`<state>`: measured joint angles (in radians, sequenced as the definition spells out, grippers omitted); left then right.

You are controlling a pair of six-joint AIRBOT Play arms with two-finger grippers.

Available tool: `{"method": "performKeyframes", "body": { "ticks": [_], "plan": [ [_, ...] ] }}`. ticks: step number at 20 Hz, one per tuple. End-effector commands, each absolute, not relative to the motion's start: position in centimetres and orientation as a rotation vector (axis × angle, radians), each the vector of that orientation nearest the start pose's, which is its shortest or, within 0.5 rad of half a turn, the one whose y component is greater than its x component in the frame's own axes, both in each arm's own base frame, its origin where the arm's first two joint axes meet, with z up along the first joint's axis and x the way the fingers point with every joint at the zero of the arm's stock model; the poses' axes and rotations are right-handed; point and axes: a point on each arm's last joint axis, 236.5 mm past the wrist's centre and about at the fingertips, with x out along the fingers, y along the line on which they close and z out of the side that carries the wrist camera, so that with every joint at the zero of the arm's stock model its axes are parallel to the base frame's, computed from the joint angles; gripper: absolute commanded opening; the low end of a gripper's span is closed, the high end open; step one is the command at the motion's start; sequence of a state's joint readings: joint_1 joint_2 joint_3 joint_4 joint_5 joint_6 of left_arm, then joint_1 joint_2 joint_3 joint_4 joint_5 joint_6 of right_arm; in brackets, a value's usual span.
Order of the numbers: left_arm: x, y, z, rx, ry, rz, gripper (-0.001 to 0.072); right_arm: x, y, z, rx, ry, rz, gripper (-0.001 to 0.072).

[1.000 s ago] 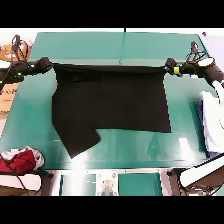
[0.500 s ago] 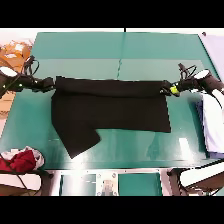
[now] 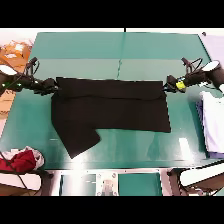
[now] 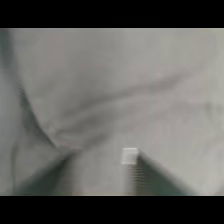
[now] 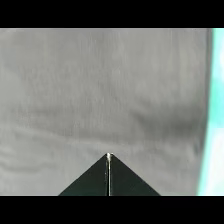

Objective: Fold the shirts.

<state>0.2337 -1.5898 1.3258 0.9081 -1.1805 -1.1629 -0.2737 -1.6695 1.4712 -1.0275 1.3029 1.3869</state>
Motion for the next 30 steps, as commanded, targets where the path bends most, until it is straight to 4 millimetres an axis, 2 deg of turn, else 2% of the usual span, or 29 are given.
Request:
{"method": "performKeyframes", "body": {
  "ticks": [1, 4, 6, 7, 9, 11, 12, 13, 14, 15, 17, 19, 21, 25, 28, 30],
  "plan": [
    [41.1, -3.8, 0.8, -0.427, 1.385, -0.465, 0.0027, 42.4, -2.7, 0.9, 0.507, 1.392, 0.139, 0.0018],
    [38.8, -3.1, 1.9, -0.400, 1.448, -0.423, 0.0025, 38.8, -2.7, 2.2, 0.492, 1.376, 0.077, 0.0018],
    [36.2, -3.1, 2.0, -0.402, 1.452, -0.373, 0.0026, 34.8, -3.1, 0.7, 0.483, 1.401, -0.015, 0.0018],
    [34.2, -3.3, 1.7, -0.410, 1.462, -0.343, 0.0026, 32.3, -3.3, -0.4, 0.488, 1.419, -0.065, 0.0018],
    [29.1, -3.5, 0.2, -0.426, 1.500, -0.264, 0.0026, 27.2, -2.9, -2.8, 0.557, 1.435, -0.138, 0.0018],
    [24.8, -3.3, -1.3, -0.473, 1.515, -0.135, 0.0027, 23.7, -1.8, -4.7, 0.654, 1.404, -0.183, 0.0020],
    [23.2, -3.3, -1.9, -0.506, 1.528, -0.080, 0.0078, 22.4, -0.9, -5.6, 0.693, 1.400, -0.182, 0.0040],
    [21.9, -3.5, -2.6, -0.537, 1.541, -0.044, 0.0468, 21.4, 0.0, -6.5, 0.725, 1.414, -0.175, 0.0213],
    [20.9, -3.7, -3.4, -0.573, 1.557, -0.010, 0.0608, 20.9, 1.1, -7.4, 0.774, 1.423, -0.164, 0.0397],
    [19.9, -3.9, -4.5, -0.584, 1.582, 0.000, 0.0608, 20.7, 1.8, -8.2, 0.815, 1.419, -0.157, 0.0434],
    [18.1, -4.9, -6.5, -0.646, 1.636, 0.018, 0.0608, 21.6, 2.8, -9.2, 0.907, 1.371, -0.163, 0.0433],
    [17.6, -6.2, -8.1, -0.724, 1.631, 0.018, 0.0591, 22.7, 3.4, -10.0, 0.949, 1.338, -0.169, 0.0433],
    [17.3, -6.3, -9.6, -0.750, 1.615, 0.043, 0.0591, 23.7, 4.2, -11.0, 0.962, 1.334, -0.169, 0.0433],
    [18.3, -7.7, -11.0, -0.840, 1.522, 0.014, 0.0591, 26.1, 4.3, -12.7, 0.983, 1.287, -0.207, 0.0433],
    [18.7, -8.4, -12.2, -0.899, 1.481, 0.017, 0.0591, 27.3, 4.0, -12.0, 0.974, 1.262, -0.199, 0.0431],
    [20.0, -8.5, -12.3, -0.924, 1.429, 0.003, 0.0591, 27.8, 3.9, -11.5, 0.972, 1.248, -0.193, 0.0430]
  ]
}}
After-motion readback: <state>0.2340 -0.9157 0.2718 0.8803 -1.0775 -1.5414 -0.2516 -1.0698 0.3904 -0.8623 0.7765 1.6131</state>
